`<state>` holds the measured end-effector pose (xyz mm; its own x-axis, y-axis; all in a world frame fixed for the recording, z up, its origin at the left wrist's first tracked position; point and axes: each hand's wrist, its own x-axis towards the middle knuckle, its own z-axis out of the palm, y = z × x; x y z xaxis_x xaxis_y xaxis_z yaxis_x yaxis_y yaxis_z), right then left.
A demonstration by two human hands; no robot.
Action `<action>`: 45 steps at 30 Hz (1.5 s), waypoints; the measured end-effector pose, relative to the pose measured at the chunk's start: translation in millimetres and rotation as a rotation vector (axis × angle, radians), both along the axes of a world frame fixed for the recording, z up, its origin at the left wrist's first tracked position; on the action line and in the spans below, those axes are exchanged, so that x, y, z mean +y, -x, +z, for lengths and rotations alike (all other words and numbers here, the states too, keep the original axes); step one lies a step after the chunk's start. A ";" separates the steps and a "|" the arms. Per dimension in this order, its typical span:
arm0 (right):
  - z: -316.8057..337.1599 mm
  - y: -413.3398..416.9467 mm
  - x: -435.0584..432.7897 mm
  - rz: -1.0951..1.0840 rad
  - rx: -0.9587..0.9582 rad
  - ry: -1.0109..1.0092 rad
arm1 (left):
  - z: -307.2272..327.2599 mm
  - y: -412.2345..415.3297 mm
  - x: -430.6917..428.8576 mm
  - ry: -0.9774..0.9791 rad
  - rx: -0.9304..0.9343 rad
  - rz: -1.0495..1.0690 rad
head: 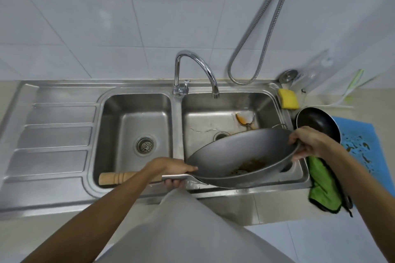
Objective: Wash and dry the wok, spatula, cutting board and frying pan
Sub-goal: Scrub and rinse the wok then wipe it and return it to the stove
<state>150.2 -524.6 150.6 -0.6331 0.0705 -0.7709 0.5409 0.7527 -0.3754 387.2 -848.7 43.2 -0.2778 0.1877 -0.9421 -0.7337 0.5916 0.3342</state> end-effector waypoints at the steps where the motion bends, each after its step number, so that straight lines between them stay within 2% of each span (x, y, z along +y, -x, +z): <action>1: -0.3 -0.6 0.1 -0.004 0.003 0.014 | 5.7 -0.3 -0.4 -0.006 -0.043 -0.002; 4: -1.4 -2.4 4.3 -0.034 0.023 0.085 | 17.8 -0.3 -0.8 0.042 0.019 -0.050; 7: -7.3 -5.1 13.7 -0.052 0.070 0.182 | 19.6 -7.7 2.1 0.039 0.065 0.047; 10: -18.7 -9.9 22.1 -0.031 0.118 0.241 | 20.8 -16.4 7.3 0.011 0.009 0.190; 13: -28.8 -13.6 27.1 -0.013 0.140 0.297 | 21.8 -24.7 11.5 -0.002 -0.069 0.214; 16: -45.3 -20.6 34.4 0.049 0.118 0.375 | 15.6 -39.0 20.8 0.118 -0.054 0.315; 20: -74.6 -36.2 47.9 0.077 0.205 0.446 | 10.5 -57.1 42.0 0.299 0.110 0.349; 22: -89.0 -43.9 63.4 0.124 0.361 0.372 | 10.4 -64.5 52.7 0.343 0.169 0.405; 26: -110.3 -74.2 118.4 0.265 0.634 0.059 | 13.1 -72.2 72.6 0.452 0.276 0.426; 29: -129.1 -94.5 172.2 0.258 0.771 -0.103 | 15.3 -77.5 88.6 0.490 0.304 0.434; 31: -138.8 -96.8 204.6 0.335 0.861 -0.271 | 16.9 -83.7 102.2 0.506 0.306 0.466; 33: -146.1 -94.3 227.3 0.447 0.879 -0.365 | 19.7 -90.0 116.4 0.527 0.300 0.495; 37: -157.8 -87.9 240.8 0.591 0.843 -0.327 | 27.2 -98.8 139.4 0.553 0.293 0.564; 45: -171.1 -81.4 235.6 0.574 0.786 -0.309 | 36.8 -105.9 163.0 0.645 0.342 0.607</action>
